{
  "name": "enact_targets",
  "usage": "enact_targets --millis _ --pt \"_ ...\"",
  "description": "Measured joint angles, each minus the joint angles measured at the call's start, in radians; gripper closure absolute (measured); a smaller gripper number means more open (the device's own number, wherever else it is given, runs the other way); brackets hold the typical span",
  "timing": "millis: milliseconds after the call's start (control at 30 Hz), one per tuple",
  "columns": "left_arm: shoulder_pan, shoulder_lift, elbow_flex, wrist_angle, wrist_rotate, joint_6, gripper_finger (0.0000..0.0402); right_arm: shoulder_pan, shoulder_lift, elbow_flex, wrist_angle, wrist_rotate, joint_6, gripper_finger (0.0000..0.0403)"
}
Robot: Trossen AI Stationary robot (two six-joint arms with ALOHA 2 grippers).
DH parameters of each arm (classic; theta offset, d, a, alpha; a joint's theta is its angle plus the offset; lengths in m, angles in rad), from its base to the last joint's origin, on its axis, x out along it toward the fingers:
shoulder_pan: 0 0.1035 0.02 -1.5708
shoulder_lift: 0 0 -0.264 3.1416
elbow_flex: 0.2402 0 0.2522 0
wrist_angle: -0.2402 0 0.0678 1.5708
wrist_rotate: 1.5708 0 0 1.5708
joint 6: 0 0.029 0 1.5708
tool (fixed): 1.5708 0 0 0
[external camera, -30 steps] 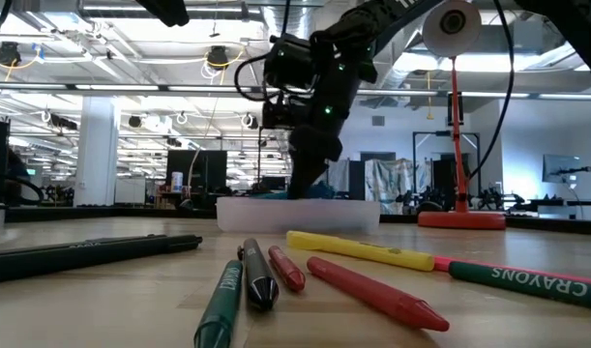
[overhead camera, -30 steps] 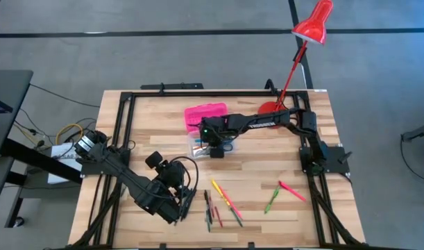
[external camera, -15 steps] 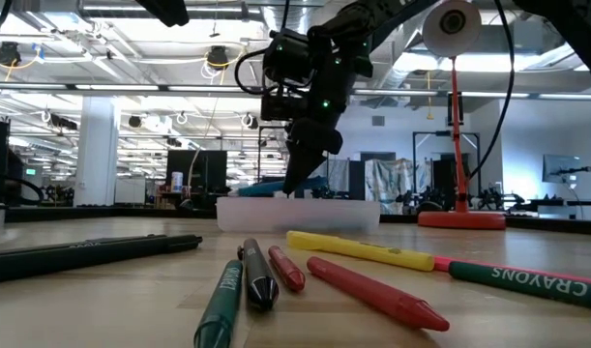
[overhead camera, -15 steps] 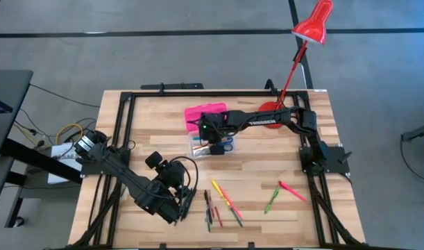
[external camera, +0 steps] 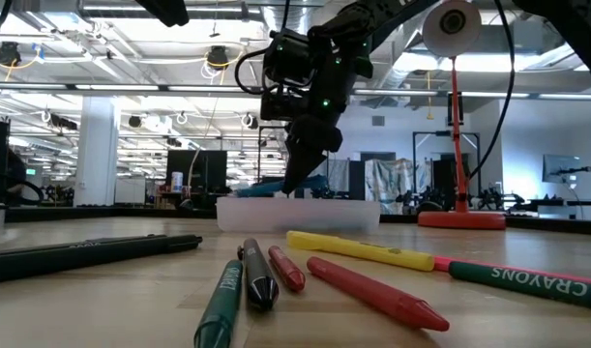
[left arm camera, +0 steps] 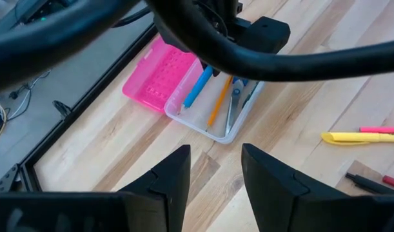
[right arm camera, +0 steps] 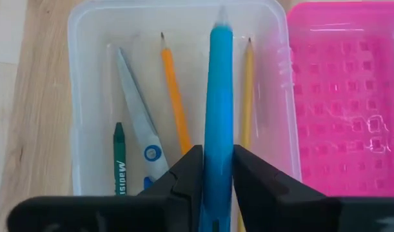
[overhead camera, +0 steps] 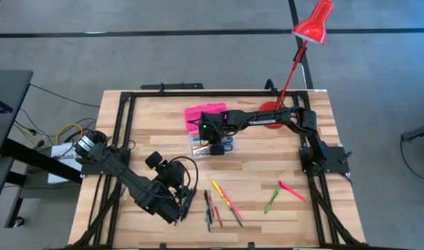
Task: Pick & place school supplies into a supply box
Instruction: Put the blue pen into the pink supply box, then put the green crayon into the pink supply box
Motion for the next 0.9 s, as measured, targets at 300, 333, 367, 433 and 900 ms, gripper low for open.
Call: enact_targets --millis 300,333,367,433,900 --pt "0.0 0.0 0.0 0.0 0.001 0.0 0.0268 -0.004 0.0 0.0 -0.001 0.006 0.039 0.0253" --pt "0.0 0.0 0.0 0.0 0.001 0.0 0.0268 -0.006 0.0 0.0 -0.001 0.008 0.052 0.0248" --pt "0.0 0.0 0.0 0.0 0.001 0.0 0.0268 -0.008 0.0 -0.001 -0.002 0.008 0.065 0.0244" --pt "0.0 0.0 0.0 0.0 0.007 0.0 0.0268 -0.016 -0.012 0.0 -0.03 0.008 0.087 0.024" --pt "-0.006 0.0 0.0 0.0 0.51 -0.222 0.0268 -0.024 -0.355 0.01 -0.205 -0.072 0.184 0.027"
